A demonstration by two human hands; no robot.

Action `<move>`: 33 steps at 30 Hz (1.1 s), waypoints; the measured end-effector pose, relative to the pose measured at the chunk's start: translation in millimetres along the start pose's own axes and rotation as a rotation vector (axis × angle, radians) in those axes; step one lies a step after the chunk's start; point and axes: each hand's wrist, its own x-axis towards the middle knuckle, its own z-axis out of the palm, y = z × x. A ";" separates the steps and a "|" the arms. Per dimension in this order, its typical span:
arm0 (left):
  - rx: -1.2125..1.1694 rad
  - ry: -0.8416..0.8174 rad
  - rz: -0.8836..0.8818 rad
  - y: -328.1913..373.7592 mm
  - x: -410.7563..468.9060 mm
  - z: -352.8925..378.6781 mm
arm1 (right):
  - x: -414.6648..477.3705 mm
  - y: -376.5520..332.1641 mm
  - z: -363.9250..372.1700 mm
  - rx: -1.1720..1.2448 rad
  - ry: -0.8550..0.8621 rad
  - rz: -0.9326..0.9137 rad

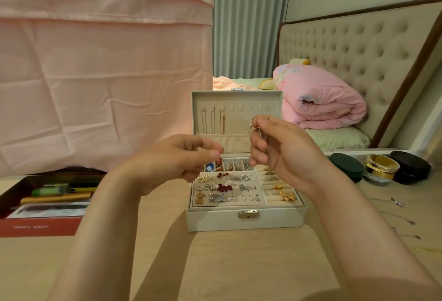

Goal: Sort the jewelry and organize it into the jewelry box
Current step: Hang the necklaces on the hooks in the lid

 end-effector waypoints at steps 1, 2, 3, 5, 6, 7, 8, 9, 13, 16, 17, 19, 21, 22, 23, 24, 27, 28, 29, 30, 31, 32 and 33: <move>0.066 -0.017 -0.015 1.0 -3.1 -0.8 | 0.2 -0.2 -1.0 -0.005 -0.002 0.004; 0.105 -0.024 -0.027 2.4 -5.9 -0.8 | 0.1 -0.2 -1.9 -0.005 -0.003 0.010; 0.121 -0.024 -0.034 4.0 -8.2 -0.4 | -0.1 -0.4 -2.6 0.006 -0.007 0.017; 0.094 -0.017 -0.020 5.5 -10.7 -1.3 | -0.7 -1.3 -2.7 0.056 -0.018 0.033; 0.044 -0.019 0.001 5.2 -11.1 -1.9 | -0.9 -1.9 -2.4 0.080 -0.019 0.040; -0.029 -0.023 0.028 4.4 -10.3 -2.8 | -1.0 -2.1 -2.3 0.095 -0.016 0.049; -0.125 -0.029 0.057 3.7 -9.3 -3.2 | -1.0 -1.9 -2.6 0.093 -0.010 0.063; -0.232 -0.028 0.087 3.2 -7.4 -2.9 | -0.8 -1.2 -3.3 0.068 -0.006 0.081; -0.575 -0.004 0.202 7.0 2.2 4.0 | -1.8 3.9 -7.7 -0.211 -0.039 0.159; -0.642 -0.033 0.249 15.9 4.0 13.8 | -4.1 4.6 -12.7 -0.368 -0.084 0.206; -0.622 -0.040 0.260 18.7 3.9 17.1 | -5.0 3.6 -13.8 -0.393 -0.100 0.223; -0.539 -0.036 0.270 23.0 3.7 23.5 | -5.8 3.0 -15.0 -0.458 -0.129 0.240; -0.435 -0.017 0.267 25.7 4.0 29.2 | -4.2 4.1 -13.8 -0.475 -0.150 0.209; -0.389 -0.003 0.267 26.9 4.4 31.8 | -3.6 4.1 -10.6 -0.429 -0.172 0.172; -0.352 0.008 0.270 28.0 4.6 34.0 | -4.0 3.7 -6.5 -0.361 -0.208 0.131; -0.323 0.011 0.274 29.2 4.8 35.8 | -4.8 3.0 -1.8 -0.294 -0.253 0.088; -0.281 -0.005 0.282 34.2 2.6 38.2 | -7.8 -0.5 6.7 -0.261 -0.268 -0.013; -0.281 0.002 0.285 35.9 1.5 37.8 | -7.9 -1.8 6.5 -0.272 -0.242 -0.032; -0.286 0.022 0.286 37.3 0.6 37.3 | -8.2 -2.9 5.1 -0.280 -0.214 -0.043; -0.293 0.048 0.287 38.1 -0.1 36.2 | -8.9 -4.3 3.7 -0.288 -0.183 -0.046; -0.304 0.071 0.287 38.8 -0.7 35.3 | -9.5 -5.6 2.1 -0.289 -0.160 -0.044; -0.316 0.086 0.287 38.7 -0.9 34.4 | -9.8 -7.0 0.8 -0.267 -0.150 -0.039; -0.327 0.094 0.285 38.5 -1.4 33.2 | -9.8 -8.2 -0.9 -0.224 -0.160 -0.036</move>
